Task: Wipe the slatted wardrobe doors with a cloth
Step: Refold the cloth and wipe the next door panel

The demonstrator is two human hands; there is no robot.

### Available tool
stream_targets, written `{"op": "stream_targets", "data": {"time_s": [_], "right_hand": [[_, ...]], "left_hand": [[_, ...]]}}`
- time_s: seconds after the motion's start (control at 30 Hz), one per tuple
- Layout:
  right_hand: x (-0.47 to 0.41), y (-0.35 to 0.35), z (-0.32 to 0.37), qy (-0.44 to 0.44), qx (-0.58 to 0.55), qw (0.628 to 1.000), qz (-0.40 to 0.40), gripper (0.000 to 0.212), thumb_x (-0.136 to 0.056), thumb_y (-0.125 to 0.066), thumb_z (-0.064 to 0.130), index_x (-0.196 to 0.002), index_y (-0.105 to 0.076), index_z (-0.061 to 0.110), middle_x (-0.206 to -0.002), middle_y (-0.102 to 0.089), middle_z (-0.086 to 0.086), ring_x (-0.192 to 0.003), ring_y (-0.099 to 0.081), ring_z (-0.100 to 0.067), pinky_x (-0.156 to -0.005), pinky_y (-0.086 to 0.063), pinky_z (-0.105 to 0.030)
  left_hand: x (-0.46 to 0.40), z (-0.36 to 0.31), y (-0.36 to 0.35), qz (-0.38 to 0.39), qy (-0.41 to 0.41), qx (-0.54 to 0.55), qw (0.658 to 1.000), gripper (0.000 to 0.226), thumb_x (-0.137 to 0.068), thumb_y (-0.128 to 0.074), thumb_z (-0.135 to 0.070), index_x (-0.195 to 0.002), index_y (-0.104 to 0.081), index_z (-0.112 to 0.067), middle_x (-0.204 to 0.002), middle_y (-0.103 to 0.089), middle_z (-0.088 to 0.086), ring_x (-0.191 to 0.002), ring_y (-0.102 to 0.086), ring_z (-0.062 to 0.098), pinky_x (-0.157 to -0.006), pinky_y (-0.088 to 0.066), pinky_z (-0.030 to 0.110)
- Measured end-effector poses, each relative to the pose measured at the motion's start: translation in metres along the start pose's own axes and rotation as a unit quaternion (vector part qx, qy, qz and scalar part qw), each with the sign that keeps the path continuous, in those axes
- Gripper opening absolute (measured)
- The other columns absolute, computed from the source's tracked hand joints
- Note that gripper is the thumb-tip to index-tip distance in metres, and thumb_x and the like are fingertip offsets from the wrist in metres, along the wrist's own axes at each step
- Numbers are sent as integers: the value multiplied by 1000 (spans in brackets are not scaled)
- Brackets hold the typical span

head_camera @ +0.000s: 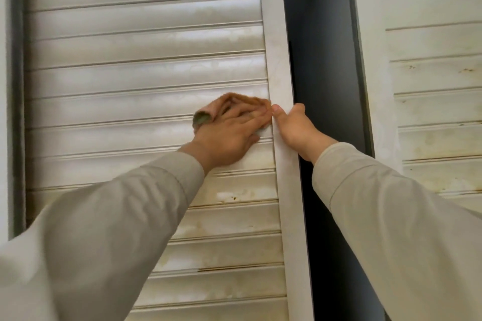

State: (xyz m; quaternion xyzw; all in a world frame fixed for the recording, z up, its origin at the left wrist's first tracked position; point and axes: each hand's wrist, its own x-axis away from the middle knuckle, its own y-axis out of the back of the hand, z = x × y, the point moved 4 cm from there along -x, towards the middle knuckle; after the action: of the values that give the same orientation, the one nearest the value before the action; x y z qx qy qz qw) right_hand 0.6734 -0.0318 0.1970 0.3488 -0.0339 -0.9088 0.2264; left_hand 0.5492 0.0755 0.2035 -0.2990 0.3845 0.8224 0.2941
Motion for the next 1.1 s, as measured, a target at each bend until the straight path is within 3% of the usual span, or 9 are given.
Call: {"op": "stream_targets", "data": {"time_s": [0.1, 0.27, 0.43, 0.57, 0.77, 0.87, 0.97, 1.03, 1.1], "right_hand": [[0, 0, 0, 3, -2, 1000, 3, 63, -102, -38, 51, -145, -19, 8, -143, -44, -11, -121, -47, -26, -95, -39, -37], [0, 2, 0, 8, -7, 1000, 1, 60, -103, -38, 49, -143, -21, 8, -139, -45, -9, -113, -47, -22, -91, -38, -35], [1, 6, -3, 15, -12, 1000, -18, 59, -102, -39, 51, -139, -27, 7, -133, -50, -9, -109, -50, -22, -90, -40, -34], [4, 14, -12, 7, -11, 999, -51, 65, -101, -40, 54, -142, -26, 5, -137, -49, -12, -120, -51, -29, -92, -39, -35], [3, 30, -21, -2, -18, 999, -51, 67, -100, -39, 57, -145, -24, 10, -135, -49, -10, -108, -49, -24, -89, -40, -36], [1, 33, -23, 0, -21, 998, -56, 68, -100, -39, 57, -145, -24, 9, -135, -49, -11, -114, -51, -27, -91, -41, -37], [2, 31, -23, 0, -26, 998, -59, 65, -100, -40, 57, -143, -26, 9, -129, -51, -8, -110, -51, -26, -89, -40, -37], [3, 31, -24, 1, -27, 998, -57, 64, -100, -39, 56, -142, -26, 10, -122, -49, -4, -105, -49, -23, -87, -39, -36], [4, 31, -23, 2, -30, 998, -61, 63, -100, -40, 56, -142, -27, 10, -119, -48, -3, -104, -49, -22, -87, -39, -35]], "left_hand": [[-30, 19, 13, 15, 68, -21, 997, 64, -103, -40, -40, -159, -11, -30, -165, -13, -11, -150, -7, 15, -121, 4, 42], [-51, 13, 18, -10, 149, 30, 988, 56, -105, -34, -38, -158, -17, -31, -166, -10, -10, -150, -7, 16, -119, -4, 43], [-13, -22, -5, -11, 99, 34, 994, 57, -104, -37, -38, -158, -21, -30, -165, -19, -8, -145, -21, 23, -111, -24, 41], [18, -9, -17, 11, 70, 37, 997, 61, -103, -33, -44, -159, -17, -26, -166, -12, -4, -150, -10, 19, -121, -10, 39], [102, 95, 0, -70, 325, 57, 942, 72, -96, -31, -48, -159, -14, -19, -166, -9, 11, -152, -4, 24, -121, -1, 41], [123, 124, 3, -98, 397, 98, 907, 60, -101, -31, -50, -156, -30, -26, -165, -19, 6, -150, -14, 28, -122, -9, 46], [108, 113, 2, -139, 358, 218, 897, 47, -98, -34, -55, -133, -58, -34, -145, -50, -3, -132, -45, 31, -102, -43, 60], [89, 72, -6, -126, 258, 233, 929, 40, -100, -40, -43, -126, -64, -26, -131, -61, -4, -123, -55, 27, -96, -48, 57], [72, 12, -11, -84, 158, 229, 957, 40, -99, -41, -37, -128, -65, -23, -127, -64, -5, -123, -54, 18, -104, -45, 46]]}}
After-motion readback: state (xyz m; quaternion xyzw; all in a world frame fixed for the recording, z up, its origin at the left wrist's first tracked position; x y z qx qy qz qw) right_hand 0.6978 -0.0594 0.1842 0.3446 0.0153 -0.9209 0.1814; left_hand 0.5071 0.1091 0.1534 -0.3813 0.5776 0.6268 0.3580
